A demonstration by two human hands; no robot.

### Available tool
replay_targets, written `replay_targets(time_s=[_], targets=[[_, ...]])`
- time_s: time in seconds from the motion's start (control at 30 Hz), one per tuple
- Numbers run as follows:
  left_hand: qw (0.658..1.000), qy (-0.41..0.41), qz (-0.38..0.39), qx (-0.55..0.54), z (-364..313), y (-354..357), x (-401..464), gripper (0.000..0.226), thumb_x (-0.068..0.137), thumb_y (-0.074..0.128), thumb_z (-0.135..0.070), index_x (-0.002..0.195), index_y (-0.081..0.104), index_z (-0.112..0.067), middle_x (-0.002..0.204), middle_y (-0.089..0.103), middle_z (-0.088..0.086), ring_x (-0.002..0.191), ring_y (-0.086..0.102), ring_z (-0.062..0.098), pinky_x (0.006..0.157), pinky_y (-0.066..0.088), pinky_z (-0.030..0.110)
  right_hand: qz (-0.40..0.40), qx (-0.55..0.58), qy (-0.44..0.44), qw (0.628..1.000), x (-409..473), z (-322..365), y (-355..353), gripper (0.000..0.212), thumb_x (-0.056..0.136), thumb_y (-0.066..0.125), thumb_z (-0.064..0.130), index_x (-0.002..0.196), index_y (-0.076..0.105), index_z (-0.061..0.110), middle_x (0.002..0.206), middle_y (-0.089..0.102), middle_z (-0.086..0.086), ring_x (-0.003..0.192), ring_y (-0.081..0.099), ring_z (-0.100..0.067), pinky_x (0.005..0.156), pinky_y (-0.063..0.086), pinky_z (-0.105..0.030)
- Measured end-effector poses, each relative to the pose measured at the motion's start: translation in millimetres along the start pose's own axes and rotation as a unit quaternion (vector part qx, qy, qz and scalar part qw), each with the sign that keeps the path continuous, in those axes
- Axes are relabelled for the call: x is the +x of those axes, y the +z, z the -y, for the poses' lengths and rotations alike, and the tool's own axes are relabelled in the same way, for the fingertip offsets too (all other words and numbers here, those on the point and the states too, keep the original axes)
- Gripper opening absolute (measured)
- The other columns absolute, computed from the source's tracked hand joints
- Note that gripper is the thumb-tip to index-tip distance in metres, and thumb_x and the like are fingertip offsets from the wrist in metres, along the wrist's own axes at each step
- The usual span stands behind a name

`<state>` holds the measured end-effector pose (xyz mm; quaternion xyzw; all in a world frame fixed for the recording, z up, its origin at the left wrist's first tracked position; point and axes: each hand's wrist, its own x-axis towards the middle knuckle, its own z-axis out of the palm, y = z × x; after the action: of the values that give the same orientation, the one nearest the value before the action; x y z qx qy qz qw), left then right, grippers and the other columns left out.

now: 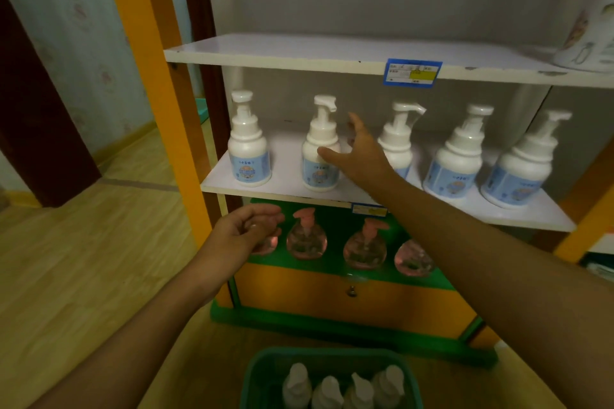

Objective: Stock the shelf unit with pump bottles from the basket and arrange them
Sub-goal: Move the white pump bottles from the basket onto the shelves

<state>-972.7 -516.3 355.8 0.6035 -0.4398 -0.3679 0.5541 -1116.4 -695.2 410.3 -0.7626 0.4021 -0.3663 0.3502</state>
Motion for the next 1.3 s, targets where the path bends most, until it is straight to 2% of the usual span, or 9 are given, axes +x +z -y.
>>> replay_targets(time_s=[0.13,0.2,0.47,0.57,0.67,0.87,1.0,1.13,1.3], targets=[[1.000,0.015,0.012,0.008,0.0,15.6,-0.7,0.027,0.088,0.058,-0.007,0.114,0.061,-0.017,0.108,0.071,-0.004,0.103,0.066,0.017,0.087,0.056,0.036,0.008,0.026,-0.077,0.997,-45.6,-8.0,-8.4,0.058,0.082,0.070,0.021,0.133,0.043,0.015,0.129,0.054,0.000,0.112,0.057,-0.018,0.095,0.051,-0.036],[0.999,0.028,0.026,0.004,-0.4,28.6,-0.9,0.029,0.088,0.059,-0.005,0.114,0.060,-0.018,0.108,0.071,-0.008,0.106,0.065,0.014,0.084,0.056,0.029,0.036,0.030,-0.079,0.996,-64.6,-16.8,-12.3,0.049,0.084,0.067,0.023,0.129,0.050,0.016,0.130,0.056,0.002,0.111,0.058,-0.014,0.093,0.052,-0.031],[0.996,0.020,0.086,0.033,11.9,78.6,3.2,0.029,0.088,0.060,-0.009,0.116,0.060,-0.019,0.115,0.067,-0.004,0.105,0.064,0.007,0.088,0.055,0.027,0.076,0.092,0.023,0.993,-121.7,-72.7,-30.8,0.042,0.084,0.067,0.026,0.124,0.054,0.024,0.117,0.062,0.006,0.101,0.061,-0.005,0.080,0.056,-0.022],[0.990,-0.005,0.129,0.064,48.2,103.4,-7.8,0.030,0.088,0.060,-0.005,0.112,0.059,-0.022,0.105,0.067,-0.011,0.094,0.064,-0.001,0.077,0.053,0.015,0.103,0.054,0.061,0.991,-154.6,-117.9,-31.2,0.038,0.086,0.066,0.024,0.123,0.057,0.020,0.117,0.064,0.005,0.104,0.061,-0.007,0.091,0.049,-0.021],[0.979,-0.072,0.165,0.096,105.3,119.2,-19.0,0.033,0.086,0.060,-0.002,0.106,0.057,-0.028,0.108,0.064,-0.011,0.106,0.060,0.009,0.088,0.051,0.023,0.129,0.048,0.138,0.981,-186.2,-167.1,-28.3,0.037,0.087,0.064,0.018,0.123,0.058,0.017,0.113,0.060,0.007,0.104,0.058,-0.010,0.090,0.047,-0.021],[0.910,-0.115,0.256,0.305,211.8,152.1,-39.4,0.048,0.086,0.064,-0.025,0.130,0.046,-0.029,0.120,0.048,-0.015,0.114,0.051,0.007,0.079,0.041,0.011,0.187,-0.039,0.233,0.953,-235.3,-276.7,-10.5,0.051,0.082,0.070,0.027,0.129,0.050,0.022,0.125,0.057,0.005,0.114,0.054,-0.010,0.089,0.046,-0.024],[0.864,-0.094,0.283,0.406,245.0,173.9,-39.6,0.060,0.081,0.067,-0.037,0.135,0.041,-0.028,0.134,0.047,-0.005,0.116,0.049,0.014,0.098,0.043,0.029,0.230,-0.081,0.265,0.933,-254.4,-322.8,7.1,0.080,0.067,0.077,0.050,0.135,0.037,0.037,0.138,0.043,0.009,0.123,0.044,-0.013,0.102,0.045,-0.040],[0.792,-0.115,0.334,0.498,272.9,186.1,-29.2,0.062,0.083,0.064,-0.039,0.137,0.038,-0.025,0.142,0.044,0.002,0.127,0.045,0.021,0.106,0.038,0.036,0.267,-0.088,0.287,0.916,-252.1,-347.5,31.7,0.074,0.076,0.074,0.035,0.138,0.038,0.017,0.141,0.045,-0.007,0.128,0.044,-0.023,0.106,0.038,-0.033],[0.784,-0.111,0.322,0.519,292.6,190.2,-26.8,0.058,0.083,0.064,-0.036,0.135,0.040,-0.031,0.141,0.046,-0.002,0.128,0.046,0.022,0.107,0.036,0.044,0.214,-0.073,0.293,0.929,-256.7,-371.7,49.1,0.076,0.073,0.077,0.033,0.138,0.042,0.016,0.140,0.048,-0.006,0.128,0.046,-0.022,0.107,0.040,-0.043]])
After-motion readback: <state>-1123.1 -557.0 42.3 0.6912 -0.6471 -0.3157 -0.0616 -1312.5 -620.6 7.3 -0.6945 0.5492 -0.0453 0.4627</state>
